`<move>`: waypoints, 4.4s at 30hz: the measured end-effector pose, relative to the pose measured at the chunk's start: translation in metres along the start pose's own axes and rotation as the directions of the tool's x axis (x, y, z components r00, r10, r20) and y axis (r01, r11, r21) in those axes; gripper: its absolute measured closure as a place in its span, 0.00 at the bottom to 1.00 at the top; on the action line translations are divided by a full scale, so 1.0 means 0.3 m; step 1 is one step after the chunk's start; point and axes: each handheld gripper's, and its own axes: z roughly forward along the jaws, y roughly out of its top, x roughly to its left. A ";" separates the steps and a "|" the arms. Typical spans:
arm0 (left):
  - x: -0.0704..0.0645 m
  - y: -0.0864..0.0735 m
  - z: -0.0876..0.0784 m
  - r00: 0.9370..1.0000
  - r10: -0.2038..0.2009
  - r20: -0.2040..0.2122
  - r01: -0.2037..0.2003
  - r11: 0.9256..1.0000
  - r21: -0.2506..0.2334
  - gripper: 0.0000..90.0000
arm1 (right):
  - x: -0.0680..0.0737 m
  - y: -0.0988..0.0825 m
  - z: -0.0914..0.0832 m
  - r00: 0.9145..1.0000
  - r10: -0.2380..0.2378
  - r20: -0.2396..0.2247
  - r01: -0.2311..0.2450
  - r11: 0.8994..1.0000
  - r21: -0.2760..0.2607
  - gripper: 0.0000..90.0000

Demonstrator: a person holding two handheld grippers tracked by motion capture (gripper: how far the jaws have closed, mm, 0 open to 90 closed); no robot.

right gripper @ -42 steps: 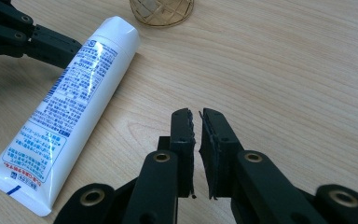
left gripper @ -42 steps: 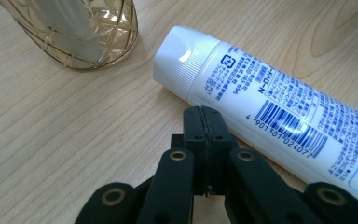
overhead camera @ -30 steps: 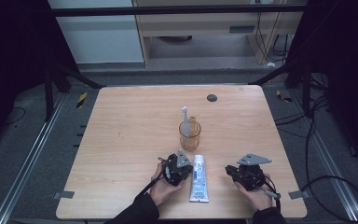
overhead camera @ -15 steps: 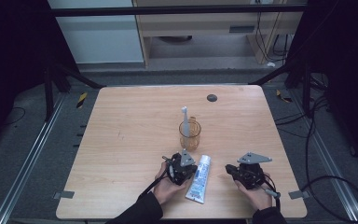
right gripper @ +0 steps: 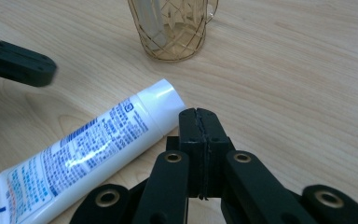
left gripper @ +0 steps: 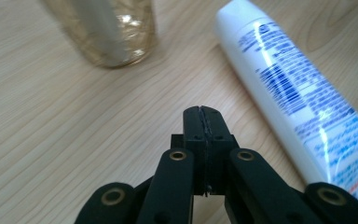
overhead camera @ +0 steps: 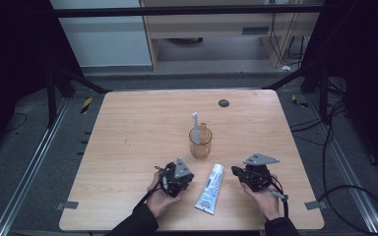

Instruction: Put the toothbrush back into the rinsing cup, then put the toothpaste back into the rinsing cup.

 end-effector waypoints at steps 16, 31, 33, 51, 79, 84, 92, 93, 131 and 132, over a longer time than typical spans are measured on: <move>0.197 -0.191 -0.260 0.969 -0.149 -0.198 0.148 0.989 -0.020 0.98 | 0.013 0.098 0.117 0.998 0.037 -0.045 -0.038 0.999 -0.027 1.00; 0.285 -0.267 -0.343 0.926 -0.258 -0.276 0.253 0.966 -0.057 0.99 | 0.054 0.113 0.204 0.998 -0.013 -0.064 0.016 0.999 0.049 1.00; 0.289 -0.270 -0.340 0.925 -0.257 -0.281 0.253 0.966 -0.051 0.99 | 0.052 0.114 0.203 0.998 -0.025 -0.061 0.028 0.998 0.049 1.00; 0.321 -0.285 -0.355 0.911 -0.274 -0.307 0.269 0.961 -0.060 0.99 | 0.011 0.058 0.127 0.999 -0.026 -0.021 0.028 0.995 0.099 1.00; 0.368 -0.315 -0.364 0.879 -0.282 -0.385 0.283 0.957 -0.055 0.99 | 0.044 -0.056 -0.011 0.997 -0.039 -0.064 0.048 0.990 0.135 1.00; 0.374 -0.319 -0.363 0.876 -0.285 -0.389 0.286 0.956 -0.057 0.99 | 0.056 -0.070 -0.023 0.996 -0.037 -0.078 0.048 0.989 0.140 1.00; 0.381 -0.322 -0.363 0.875 -0.286 -0.392 0.286 0.956 -0.058 0.99 | 0.077 -0.078 -0.030 0.995 -0.048 -0.091 0.060 0.988 0.143 1.00; 0.382 -0.322 -0.363 0.874 -0.286 -0.392 0.287 0.956 -0.058 0.99 | 0.076 -0.074 -0.031 0.995 -0.044 -0.086 0.056 0.988 0.141 0.99; 0.398 -0.323 -0.349 0.875 -0.271 -0.401 0.278 0.960 -0.041 0.91 | 0.135 0.105 0.012 0.985 -0.154 -0.082 0.168 0.963 0.211 0.31; 0.399 -0.323 -0.349 0.875 -0.271 -0.402 0.279 0.960 -0.040 0.91 | 0.137 0.107 0.017 0.984 -0.156 -0.081 0.170 0.961 0.217 0.31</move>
